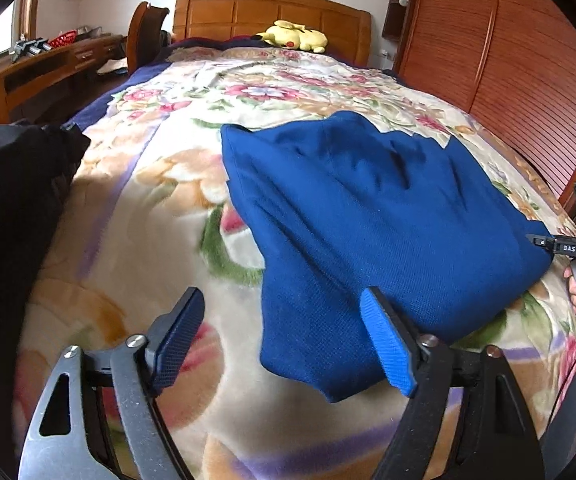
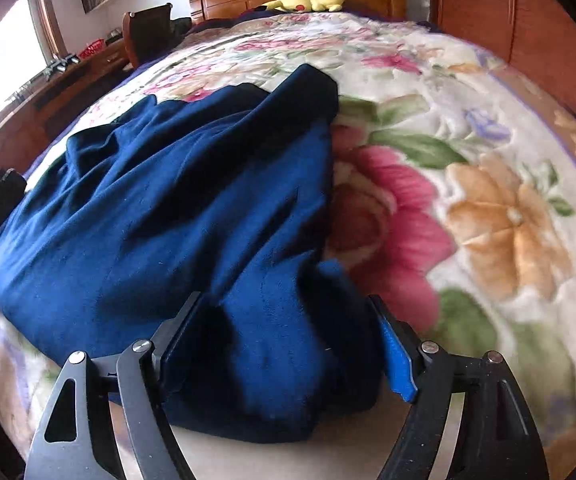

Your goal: Fold large clothes

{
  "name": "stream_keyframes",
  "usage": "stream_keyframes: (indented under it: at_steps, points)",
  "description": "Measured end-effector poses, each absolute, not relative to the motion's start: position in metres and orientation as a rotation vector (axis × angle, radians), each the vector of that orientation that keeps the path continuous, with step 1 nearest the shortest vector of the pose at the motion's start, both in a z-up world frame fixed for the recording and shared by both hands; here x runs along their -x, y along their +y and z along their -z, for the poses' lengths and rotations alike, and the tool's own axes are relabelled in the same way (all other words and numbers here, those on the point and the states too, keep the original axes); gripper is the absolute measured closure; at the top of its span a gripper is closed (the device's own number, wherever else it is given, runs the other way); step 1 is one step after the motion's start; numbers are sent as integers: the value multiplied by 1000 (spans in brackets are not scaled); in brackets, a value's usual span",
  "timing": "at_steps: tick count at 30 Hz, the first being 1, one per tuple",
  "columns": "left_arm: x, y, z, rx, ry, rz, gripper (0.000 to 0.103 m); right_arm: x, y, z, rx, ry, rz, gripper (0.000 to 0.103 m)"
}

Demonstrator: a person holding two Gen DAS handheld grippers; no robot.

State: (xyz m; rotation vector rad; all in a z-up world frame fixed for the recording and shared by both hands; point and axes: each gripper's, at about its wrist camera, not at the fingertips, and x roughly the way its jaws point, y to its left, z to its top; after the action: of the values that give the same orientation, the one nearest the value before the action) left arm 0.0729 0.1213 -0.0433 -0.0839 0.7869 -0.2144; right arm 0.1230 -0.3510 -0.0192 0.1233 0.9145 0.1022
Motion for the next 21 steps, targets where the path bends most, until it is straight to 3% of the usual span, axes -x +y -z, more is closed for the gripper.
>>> stream_keyframes:
  at_steps: [6,9,10,13,21]
  points:
    - [-65,112,46,58,798,254,53,-123,-352,23,-152,924,-186,50]
    - [-63,108,47,60,810,279,74,-129,-351,22,-143,893,-219,67]
    - [-62,108,45,46,806,261,90,-129,-349,21,-136,881,-216,73]
    - [-55,110,36,58,779,253,94,-118,-347,9,-99,833,-213,78]
    - [-18,108,16,63,725,255,96,-74,-349,-28,-26,725,-233,80]
